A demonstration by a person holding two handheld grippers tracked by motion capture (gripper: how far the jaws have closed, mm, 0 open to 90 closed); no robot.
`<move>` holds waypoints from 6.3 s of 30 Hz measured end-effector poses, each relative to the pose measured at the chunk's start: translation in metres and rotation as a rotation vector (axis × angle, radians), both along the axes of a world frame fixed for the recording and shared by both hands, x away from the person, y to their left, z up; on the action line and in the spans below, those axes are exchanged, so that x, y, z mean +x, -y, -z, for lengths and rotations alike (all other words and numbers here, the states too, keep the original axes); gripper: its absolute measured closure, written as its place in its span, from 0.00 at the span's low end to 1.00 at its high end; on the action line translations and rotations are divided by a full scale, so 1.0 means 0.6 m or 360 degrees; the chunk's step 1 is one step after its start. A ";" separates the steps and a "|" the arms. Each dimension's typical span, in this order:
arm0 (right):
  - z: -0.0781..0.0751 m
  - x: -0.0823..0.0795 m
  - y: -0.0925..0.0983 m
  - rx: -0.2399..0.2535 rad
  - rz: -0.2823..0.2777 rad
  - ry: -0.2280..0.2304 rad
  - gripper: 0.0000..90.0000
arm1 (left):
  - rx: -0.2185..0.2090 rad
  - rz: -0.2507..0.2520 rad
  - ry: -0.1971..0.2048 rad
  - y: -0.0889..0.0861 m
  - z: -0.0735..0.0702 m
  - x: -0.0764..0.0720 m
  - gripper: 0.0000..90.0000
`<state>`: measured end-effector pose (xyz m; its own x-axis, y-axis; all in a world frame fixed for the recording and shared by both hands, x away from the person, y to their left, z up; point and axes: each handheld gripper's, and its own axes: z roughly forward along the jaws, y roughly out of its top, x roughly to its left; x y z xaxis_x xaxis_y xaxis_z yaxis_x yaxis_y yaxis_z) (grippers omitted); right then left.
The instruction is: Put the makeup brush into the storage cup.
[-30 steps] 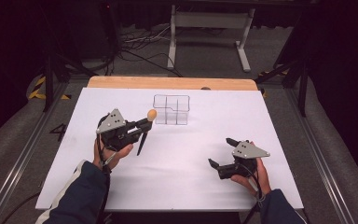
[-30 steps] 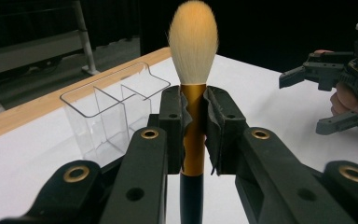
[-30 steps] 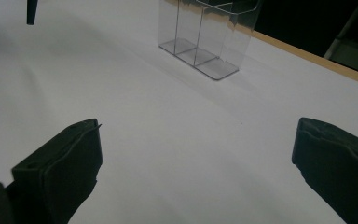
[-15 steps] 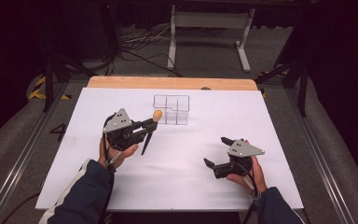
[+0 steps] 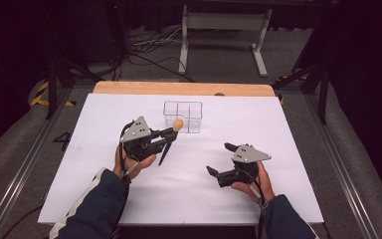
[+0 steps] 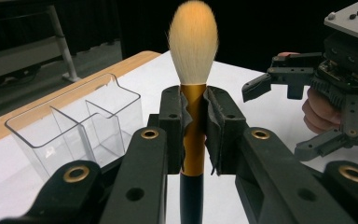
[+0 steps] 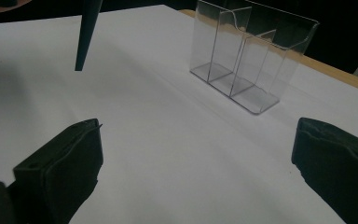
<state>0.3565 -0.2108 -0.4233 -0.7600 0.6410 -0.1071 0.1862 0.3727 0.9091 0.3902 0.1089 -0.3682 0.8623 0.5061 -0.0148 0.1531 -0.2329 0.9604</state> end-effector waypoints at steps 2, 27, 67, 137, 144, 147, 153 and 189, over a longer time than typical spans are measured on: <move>-0.002 0.002 -0.008 0.0006 -0.0015 0.0003 0.03 | 0.0016 0.0007 0.0023 0.001 -0.001 0.002 0.86; -0.019 0.029 -0.122 0.0221 -0.0104 -0.0086 0.08 | 0.0021 0.0048 0.0016 0.028 0.004 -0.005 0.86; -0.018 0.046 -0.137 0.0362 -0.0107 -0.0144 0.87 | 0.0007 0.0022 -0.0017 0.047 0.027 -0.009 0.86; -0.123 0.109 -0.068 0.0257 0.0214 0.0214 0.87 | 0.0181 -0.0484 -0.0003 -0.214 0.108 -0.091 0.02; -0.142 0.123 -0.070 0.0269 0.0236 0.0242 0.87 | 0.0188 -0.0470 -0.0014 -0.211 0.110 -0.091 0.02; -0.150 0.131 -0.070 0.0282 0.0251 0.0239 0.87 | 0.0186 -0.0464 -0.0016 -0.211 0.111 -0.090 0.02; -0.159 0.145 -0.072 0.0281 0.0282 0.0250 0.87 | 0.0187 -0.0467 -0.0009 -0.212 0.111 -0.091 0.01; -0.173 0.222 -0.107 0.0236 0.0373 0.0243 0.87 | 0.0197 -0.0473 0.0016 -0.215 0.111 -0.096 0.01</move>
